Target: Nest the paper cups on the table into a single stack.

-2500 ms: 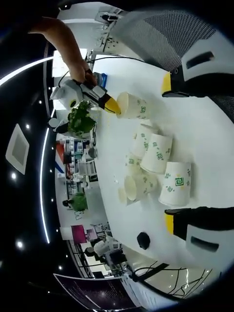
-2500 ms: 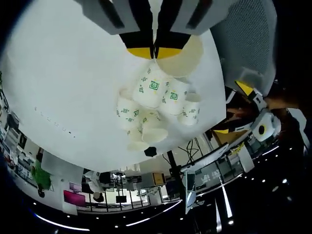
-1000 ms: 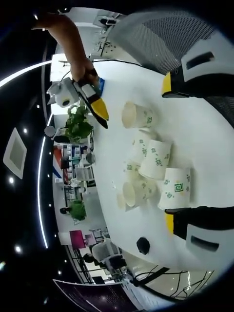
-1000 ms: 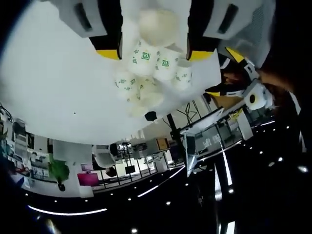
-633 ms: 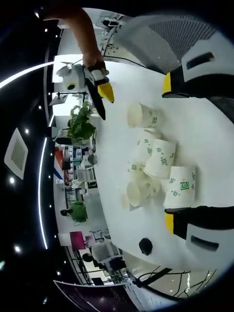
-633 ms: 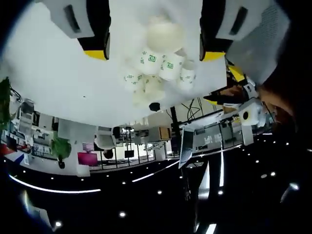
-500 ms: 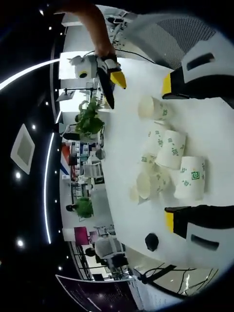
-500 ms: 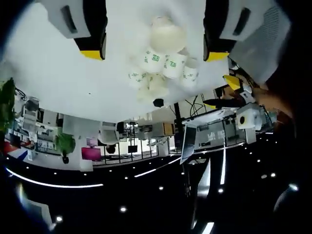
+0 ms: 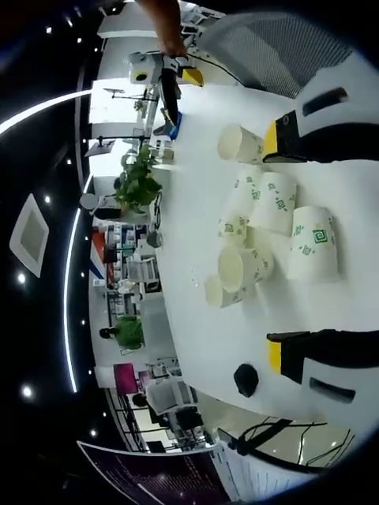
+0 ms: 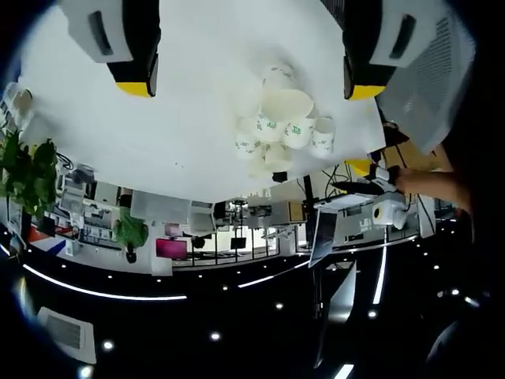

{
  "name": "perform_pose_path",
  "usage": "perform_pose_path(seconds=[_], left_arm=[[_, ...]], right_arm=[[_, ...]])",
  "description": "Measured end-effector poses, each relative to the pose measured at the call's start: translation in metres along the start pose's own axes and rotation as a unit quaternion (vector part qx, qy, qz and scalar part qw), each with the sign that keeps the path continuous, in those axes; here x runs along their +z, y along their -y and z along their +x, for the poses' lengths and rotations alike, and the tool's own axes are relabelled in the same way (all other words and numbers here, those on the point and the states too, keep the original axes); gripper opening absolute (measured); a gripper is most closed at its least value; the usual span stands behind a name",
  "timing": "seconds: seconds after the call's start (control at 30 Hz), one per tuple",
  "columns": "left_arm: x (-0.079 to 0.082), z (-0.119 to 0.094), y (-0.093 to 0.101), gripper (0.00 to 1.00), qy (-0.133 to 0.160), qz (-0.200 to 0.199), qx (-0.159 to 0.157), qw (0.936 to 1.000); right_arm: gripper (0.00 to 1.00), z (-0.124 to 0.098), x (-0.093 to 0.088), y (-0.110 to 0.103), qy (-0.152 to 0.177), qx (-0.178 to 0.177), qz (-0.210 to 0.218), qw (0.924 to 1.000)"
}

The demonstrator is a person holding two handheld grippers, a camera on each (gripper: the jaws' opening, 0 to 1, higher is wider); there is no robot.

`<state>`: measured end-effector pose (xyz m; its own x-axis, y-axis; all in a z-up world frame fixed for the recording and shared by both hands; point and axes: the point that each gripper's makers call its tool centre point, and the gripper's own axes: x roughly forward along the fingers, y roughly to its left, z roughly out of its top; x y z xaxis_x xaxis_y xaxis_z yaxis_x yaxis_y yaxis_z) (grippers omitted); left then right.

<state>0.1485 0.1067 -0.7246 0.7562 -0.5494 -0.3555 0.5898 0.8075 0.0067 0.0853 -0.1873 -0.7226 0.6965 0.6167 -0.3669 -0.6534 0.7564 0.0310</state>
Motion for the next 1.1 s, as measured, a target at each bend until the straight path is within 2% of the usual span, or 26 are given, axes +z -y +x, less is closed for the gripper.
perform_pose_path(seconds=[0.27,0.3,0.37,0.47,0.57,0.67,0.87,0.97,1.1], left_arm=[[-0.006,0.006,-0.018,0.78,-0.011,-0.015,-0.02,0.9996],[-0.01,0.007,-0.026,0.77,-0.015,-0.014,-0.025,0.9995],[-0.012,0.008,-0.023,0.76,-0.025,-0.006,-0.034,0.9991],[-0.019,0.01,-0.028,0.74,-0.033,-0.007,-0.042,0.9986],[-0.024,0.012,-0.032,0.71,-0.037,-0.011,-0.05,0.998],[-0.025,0.012,-0.034,0.67,-0.041,-0.016,-0.061,0.9972],[-0.03,0.012,-0.035,0.55,-0.057,-0.025,-0.081,0.9948],[-0.036,0.014,-0.039,0.54,-0.07,-0.031,-0.087,0.9932],[-0.035,0.014,-0.042,0.52,-0.069,-0.038,-0.089,0.9929]], right_arm=[[1.0,-0.009,-0.013,-0.016,-0.006,-0.011,0.014,0.9998],[1.0,-0.009,-0.013,-0.019,-0.003,-0.013,0.019,0.9997],[1.0,-0.009,-0.015,-0.024,-0.002,-0.016,0.022,0.9996],[1.0,-0.009,-0.019,-0.027,-0.003,-0.029,-0.003,0.9996],[1.0,-0.008,-0.018,-0.026,-0.005,-0.036,-0.026,0.999],[1.0,-0.007,-0.014,-0.024,0.008,-0.036,-0.011,0.9992],[1.0,-0.002,-0.014,-0.02,0.016,-0.043,-0.022,0.9987],[1.0,-0.002,-0.014,-0.02,0.018,-0.046,-0.025,0.9985],[0.98,-0.004,-0.01,-0.019,0.024,-0.057,-0.036,0.9974]])
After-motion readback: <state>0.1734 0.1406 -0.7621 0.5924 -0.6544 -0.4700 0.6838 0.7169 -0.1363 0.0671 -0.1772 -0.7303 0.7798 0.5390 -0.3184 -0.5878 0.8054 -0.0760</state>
